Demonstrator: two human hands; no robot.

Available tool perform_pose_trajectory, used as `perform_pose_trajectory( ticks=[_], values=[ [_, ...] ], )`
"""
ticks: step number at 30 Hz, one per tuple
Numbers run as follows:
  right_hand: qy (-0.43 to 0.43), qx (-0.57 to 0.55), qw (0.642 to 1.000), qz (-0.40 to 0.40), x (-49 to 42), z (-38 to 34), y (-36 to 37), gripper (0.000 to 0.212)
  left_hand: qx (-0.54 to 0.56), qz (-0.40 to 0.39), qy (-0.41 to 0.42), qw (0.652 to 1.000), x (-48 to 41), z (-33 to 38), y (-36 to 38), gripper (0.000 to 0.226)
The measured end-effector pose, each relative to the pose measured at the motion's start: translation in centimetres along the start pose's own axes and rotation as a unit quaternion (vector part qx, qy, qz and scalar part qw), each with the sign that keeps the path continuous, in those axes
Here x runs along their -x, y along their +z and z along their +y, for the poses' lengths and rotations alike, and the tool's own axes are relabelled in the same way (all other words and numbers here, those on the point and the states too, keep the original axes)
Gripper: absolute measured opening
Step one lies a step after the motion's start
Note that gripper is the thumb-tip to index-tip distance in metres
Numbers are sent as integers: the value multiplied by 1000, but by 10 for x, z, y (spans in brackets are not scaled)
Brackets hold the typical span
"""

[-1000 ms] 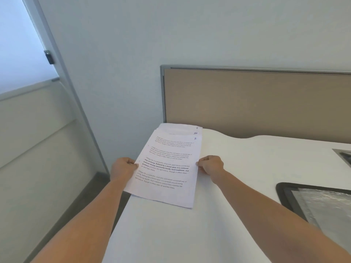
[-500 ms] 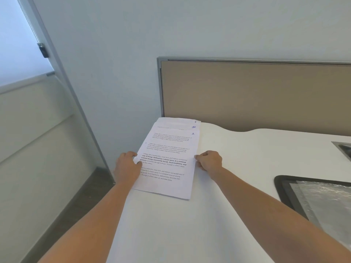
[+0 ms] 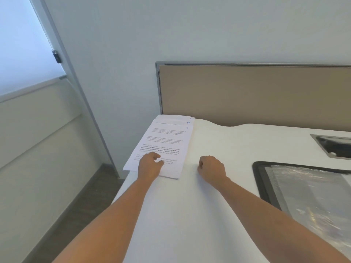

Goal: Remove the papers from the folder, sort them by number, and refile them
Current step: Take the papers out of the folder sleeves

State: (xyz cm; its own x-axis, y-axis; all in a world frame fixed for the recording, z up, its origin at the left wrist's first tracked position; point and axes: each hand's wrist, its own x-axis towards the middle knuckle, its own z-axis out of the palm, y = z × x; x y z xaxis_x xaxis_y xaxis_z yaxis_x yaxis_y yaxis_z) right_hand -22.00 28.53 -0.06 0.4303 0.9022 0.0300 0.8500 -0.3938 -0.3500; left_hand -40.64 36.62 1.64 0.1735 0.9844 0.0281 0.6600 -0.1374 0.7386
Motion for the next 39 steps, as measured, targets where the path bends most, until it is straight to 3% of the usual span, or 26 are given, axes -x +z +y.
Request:
perform_pose_trajectory(
  ticks=[6,12,23,31,34,39],
  values=[
    [-27,40,999,6,45,46,-26,21,20,-26,27,999,69,41,37,26],
    [-52,43,995,78,89,119,-65,19,18,-67,64,996,129,91,89,25],
    [70,36,993,88,169,321,-137,22,-5,-94,114,989,239,189,207,28],
    [113,-13,988,100,217,454,-177,22,-134,-44,158,977,305,237,282,35],
    [112,-36,990,83,226,490,-188,37,-203,-30,151,967,323,248,297,47],
    [139,-73,987,19,239,516,-192,67,-260,-78,122,954,338,244,307,59]
  ],
)
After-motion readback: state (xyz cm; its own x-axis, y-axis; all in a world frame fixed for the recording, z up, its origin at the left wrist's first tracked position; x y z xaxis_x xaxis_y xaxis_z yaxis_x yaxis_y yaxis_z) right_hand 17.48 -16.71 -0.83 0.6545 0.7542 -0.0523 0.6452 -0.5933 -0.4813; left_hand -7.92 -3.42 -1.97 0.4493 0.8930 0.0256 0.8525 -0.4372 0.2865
